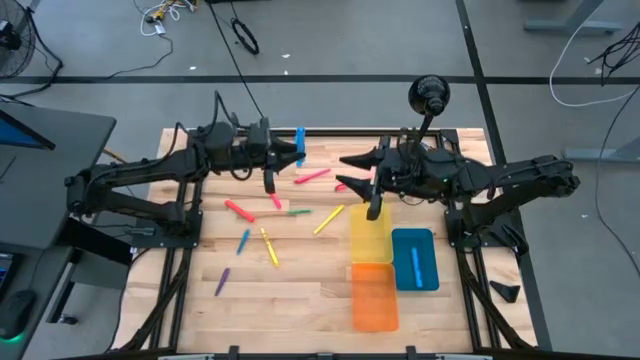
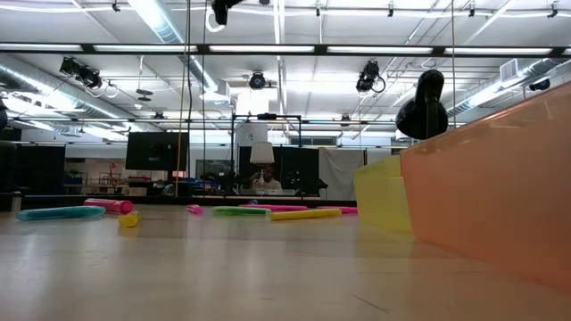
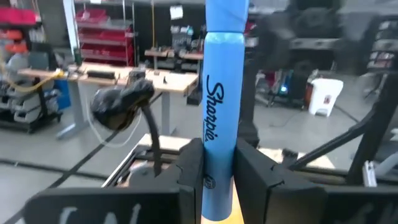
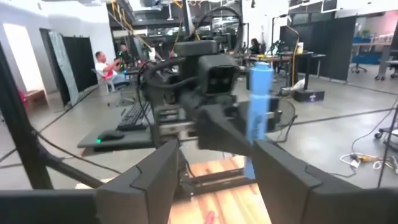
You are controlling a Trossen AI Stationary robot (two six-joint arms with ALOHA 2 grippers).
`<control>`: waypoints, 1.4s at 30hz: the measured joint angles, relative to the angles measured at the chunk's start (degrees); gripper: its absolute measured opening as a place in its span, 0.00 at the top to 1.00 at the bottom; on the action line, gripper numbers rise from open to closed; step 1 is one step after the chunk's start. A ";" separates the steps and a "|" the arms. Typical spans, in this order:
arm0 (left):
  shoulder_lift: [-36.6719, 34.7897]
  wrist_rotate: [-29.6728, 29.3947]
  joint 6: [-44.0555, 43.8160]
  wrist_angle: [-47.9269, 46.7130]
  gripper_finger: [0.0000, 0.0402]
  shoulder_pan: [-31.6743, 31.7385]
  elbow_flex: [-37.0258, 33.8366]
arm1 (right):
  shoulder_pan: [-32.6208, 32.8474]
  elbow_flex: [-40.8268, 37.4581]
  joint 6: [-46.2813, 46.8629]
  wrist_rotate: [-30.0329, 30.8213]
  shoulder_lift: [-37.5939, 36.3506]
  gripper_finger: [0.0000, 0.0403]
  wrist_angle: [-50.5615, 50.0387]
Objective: Pick & Place Markers
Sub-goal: Put the left blue highlighter into the blue bin
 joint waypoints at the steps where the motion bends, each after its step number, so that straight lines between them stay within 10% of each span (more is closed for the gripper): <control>1: 0.09 -0.43 0.00 1.03 0.84 -0.84 0.00 | -0.25 0.69 -0.14 -0.07 0.17 0.47 -0.86; 31: 14.69 -0.95 1.89 -3.77 0.84 -11.00 20.03 | -0.79 4.44 -3.73 -3.18 3.97 0.44 4.39; 42: 15.14 -2.34 2.08 -4.94 0.83 -11.29 20.33 | 0.50 4.44 -5.16 -2.88 3.52 0.74 4.22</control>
